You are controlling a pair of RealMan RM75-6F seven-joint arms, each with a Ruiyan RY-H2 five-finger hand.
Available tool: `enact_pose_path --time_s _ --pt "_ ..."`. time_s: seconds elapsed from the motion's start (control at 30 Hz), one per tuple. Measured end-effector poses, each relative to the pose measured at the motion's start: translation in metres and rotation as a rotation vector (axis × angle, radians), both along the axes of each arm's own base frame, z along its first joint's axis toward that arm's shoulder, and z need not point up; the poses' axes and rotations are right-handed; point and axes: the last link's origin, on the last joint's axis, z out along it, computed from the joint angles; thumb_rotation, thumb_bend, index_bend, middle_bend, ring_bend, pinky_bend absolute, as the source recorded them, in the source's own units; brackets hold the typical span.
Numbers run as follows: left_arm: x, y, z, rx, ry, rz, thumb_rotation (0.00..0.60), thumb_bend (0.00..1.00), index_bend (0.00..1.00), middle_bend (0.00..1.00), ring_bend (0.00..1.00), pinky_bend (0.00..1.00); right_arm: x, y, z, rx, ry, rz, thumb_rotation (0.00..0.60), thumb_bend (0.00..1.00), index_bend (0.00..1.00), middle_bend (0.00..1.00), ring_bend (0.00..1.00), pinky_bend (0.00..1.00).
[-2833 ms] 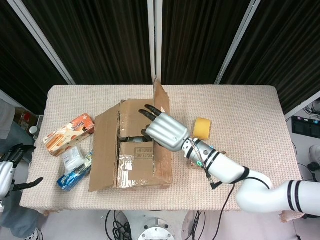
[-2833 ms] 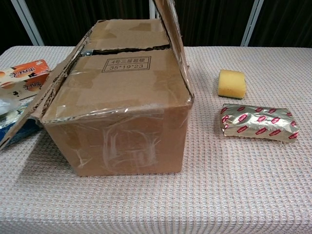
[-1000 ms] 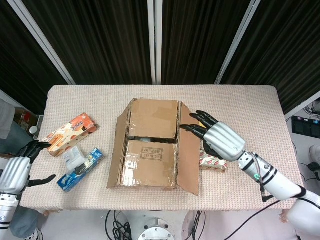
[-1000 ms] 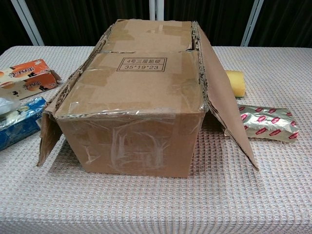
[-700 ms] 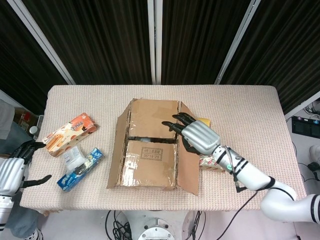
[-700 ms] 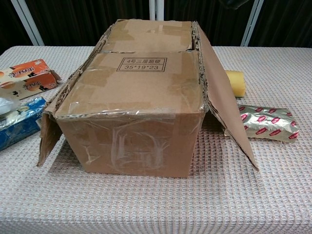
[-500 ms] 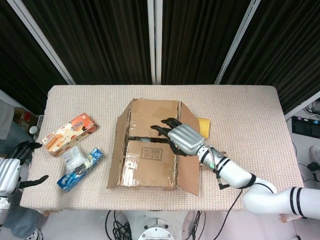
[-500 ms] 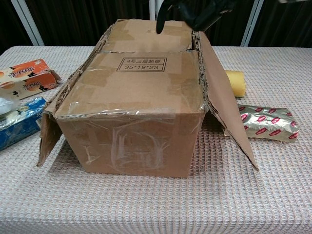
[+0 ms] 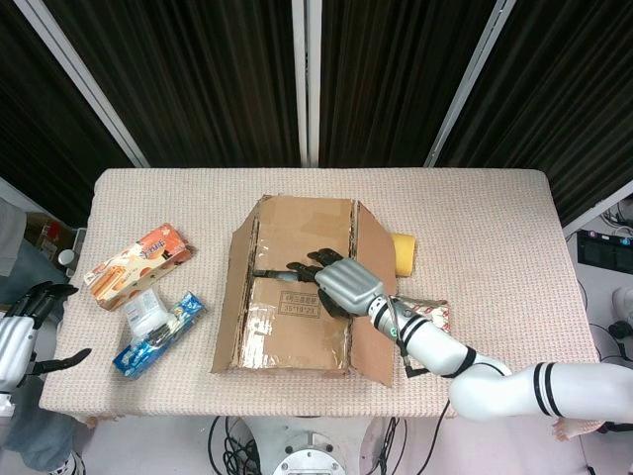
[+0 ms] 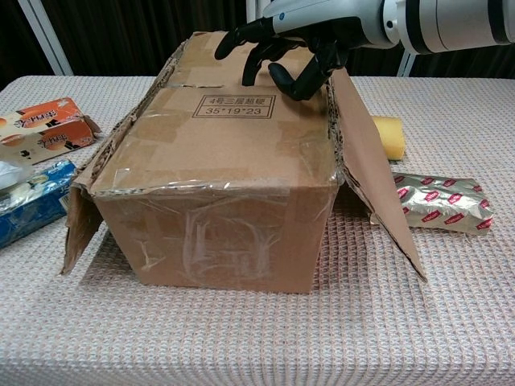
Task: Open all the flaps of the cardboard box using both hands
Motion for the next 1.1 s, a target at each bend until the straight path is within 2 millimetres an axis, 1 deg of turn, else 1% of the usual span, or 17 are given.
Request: enact_pose_path --time_s 0.1,0.2,0.37,0.53,0.6,0.67,0.77,0.97,1.1 --pt "0.001 0.000 0.000 -0.001 0.000 -0.003 0.600 0.06 0.20 0.19 0.10 0.20 0.001 0.002 0.002 0.022 -0.031 -0.022 0.600 0.78 0.00 0.24 0.00 0.00" --pt "0.001 0.001 0.001 0.002 0.004 -0.005 0.600 0.06 0.20 0.19 0.10 0.20 0.004 0.006 0.007 0.044 -0.078 -0.038 0.600 0.78 0.00 0.25 0.00 0.00" --pt "0.001 0.003 0.006 0.019 0.015 -0.006 0.600 0.05 0.20 0.19 0.10 0.20 0.010 0.017 0.029 0.060 -0.168 -0.023 0.600 0.78 0.00 0.27 0.00 0.00" --pt "-0.001 0.010 0.024 0.075 0.024 0.004 0.600 0.05 0.20 0.19 0.10 0.20 0.014 0.036 0.055 0.075 -0.269 0.009 0.600 0.78 0.00 0.27 0.00 0.00" --pt "-0.002 0.013 0.034 0.103 0.032 0.010 0.600 0.05 0.20 0.19 0.10 0.20 0.015 0.044 0.064 0.092 -0.306 0.018 0.600 0.78 0.00 0.27 0.00 0.00" --pt "-0.001 0.014 0.040 0.119 0.028 0.012 0.600 0.05 0.20 0.19 0.10 0.20 0.016 0.054 0.072 0.117 -0.347 0.026 0.600 0.78 0.00 0.28 0.00 0.00" --pt "0.000 0.014 0.040 0.116 0.019 0.016 0.600 0.05 0.20 0.19 0.10 0.20 0.016 0.066 0.083 0.160 -0.403 0.036 0.600 0.79 0.00 0.28 0.00 0.00" --pt "0.001 0.016 0.031 0.090 0.017 0.020 0.600 0.05 0.20 0.19 0.10 0.20 0.012 0.090 0.103 0.265 -0.500 0.066 0.600 0.79 0.00 0.28 0.00 0.00" --pt "0.004 0.019 0.028 0.082 0.015 0.011 0.600 0.05 0.20 0.19 0.10 0.20 0.006 0.099 0.108 0.357 -0.532 0.045 0.600 0.79 0.00 0.27 0.00 0.00"
